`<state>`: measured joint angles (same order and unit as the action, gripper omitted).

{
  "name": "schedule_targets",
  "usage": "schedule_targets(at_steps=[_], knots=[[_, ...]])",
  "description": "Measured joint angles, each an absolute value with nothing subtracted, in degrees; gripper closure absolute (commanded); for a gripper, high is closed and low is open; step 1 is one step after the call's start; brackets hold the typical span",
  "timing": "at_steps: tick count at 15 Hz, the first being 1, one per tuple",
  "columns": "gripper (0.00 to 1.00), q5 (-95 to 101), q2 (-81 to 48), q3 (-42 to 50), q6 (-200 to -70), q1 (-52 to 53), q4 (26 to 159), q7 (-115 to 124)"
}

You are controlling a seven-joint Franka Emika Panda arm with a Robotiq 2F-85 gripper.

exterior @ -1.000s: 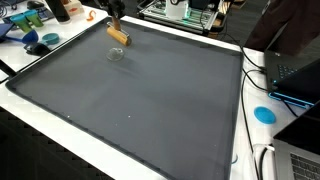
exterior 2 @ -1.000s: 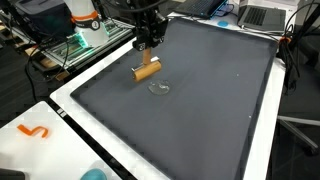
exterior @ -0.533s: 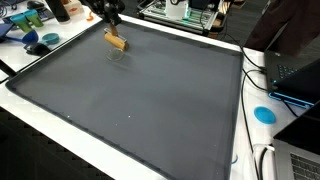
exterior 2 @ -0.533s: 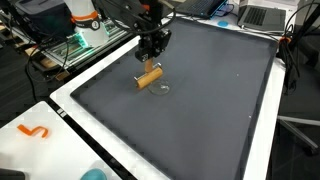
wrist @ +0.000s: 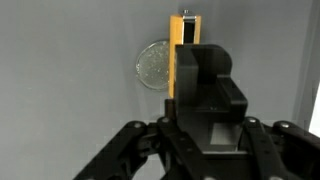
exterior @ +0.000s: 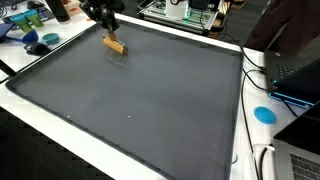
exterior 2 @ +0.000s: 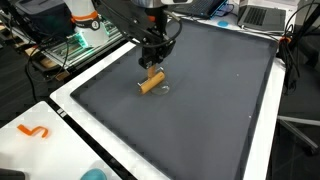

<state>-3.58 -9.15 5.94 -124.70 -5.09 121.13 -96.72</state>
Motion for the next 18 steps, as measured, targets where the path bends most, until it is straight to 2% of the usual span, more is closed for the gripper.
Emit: schedule_targets(at_steps=[18], knots=[[0.76, -9.1, -12.2, 4.7, -124.7, -8.4, 117.8, -102.6]])
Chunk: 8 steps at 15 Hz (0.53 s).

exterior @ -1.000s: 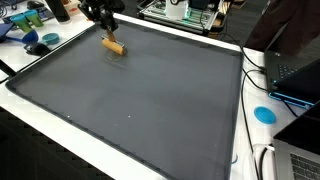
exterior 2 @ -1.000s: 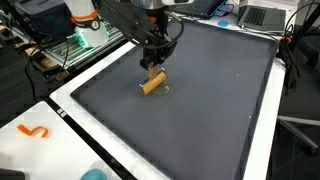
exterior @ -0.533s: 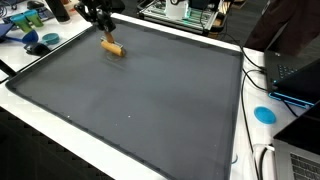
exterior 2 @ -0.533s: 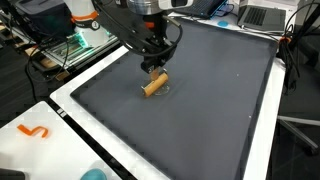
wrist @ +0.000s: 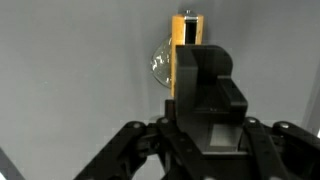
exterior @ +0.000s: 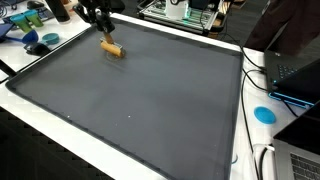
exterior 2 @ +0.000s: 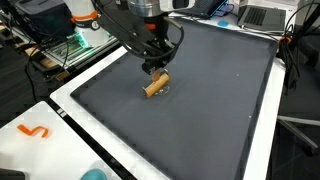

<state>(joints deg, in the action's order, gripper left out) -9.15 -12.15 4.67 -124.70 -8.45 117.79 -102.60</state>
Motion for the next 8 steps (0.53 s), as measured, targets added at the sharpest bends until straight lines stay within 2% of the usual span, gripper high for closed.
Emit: schedule_targets(at_steps=[8], knots=[[0.76, -9.2, -12.5, 4.5, -125.7, -8.4, 117.6, -101.5]])
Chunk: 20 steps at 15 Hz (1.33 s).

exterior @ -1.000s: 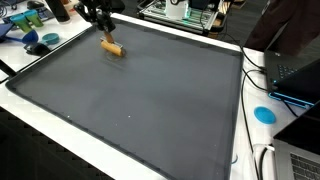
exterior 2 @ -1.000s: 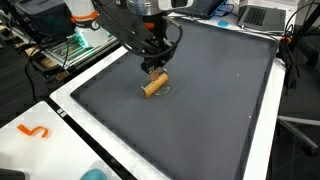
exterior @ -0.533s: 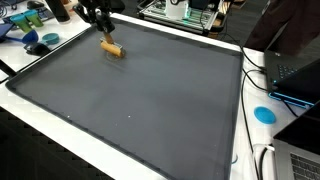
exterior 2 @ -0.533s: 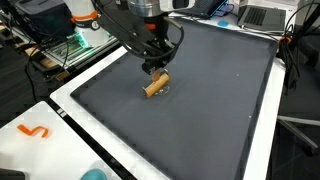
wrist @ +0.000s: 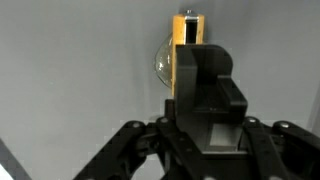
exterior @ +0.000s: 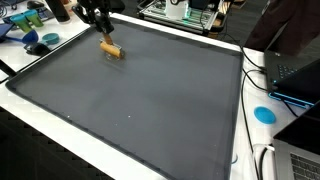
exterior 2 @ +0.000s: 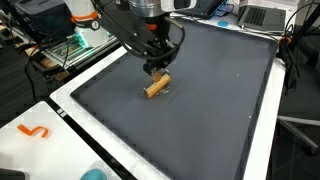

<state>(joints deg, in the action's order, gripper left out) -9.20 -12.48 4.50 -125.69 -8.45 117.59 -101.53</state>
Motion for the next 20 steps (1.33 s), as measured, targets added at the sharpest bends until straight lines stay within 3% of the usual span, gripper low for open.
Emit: schedule_targets(at_steps=[20], knots=[[0.76, -10.1, -13.7, 4.2, -127.8, -8.8, 116.4, -95.6]])
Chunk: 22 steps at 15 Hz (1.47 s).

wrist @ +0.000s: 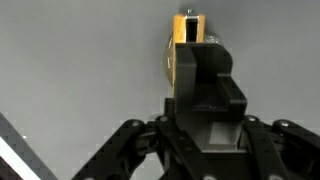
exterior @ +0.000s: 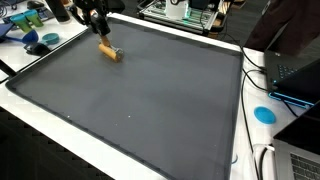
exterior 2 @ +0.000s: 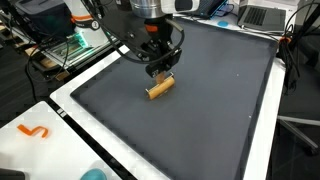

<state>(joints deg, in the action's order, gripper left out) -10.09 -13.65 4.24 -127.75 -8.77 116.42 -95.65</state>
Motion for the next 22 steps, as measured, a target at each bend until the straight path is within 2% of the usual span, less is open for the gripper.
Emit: schedule_targets(at_steps=[22], knots=[[0.76, -10.8, -17.0, 3.9, -129.4, -9.2, 111.7, -91.2]])
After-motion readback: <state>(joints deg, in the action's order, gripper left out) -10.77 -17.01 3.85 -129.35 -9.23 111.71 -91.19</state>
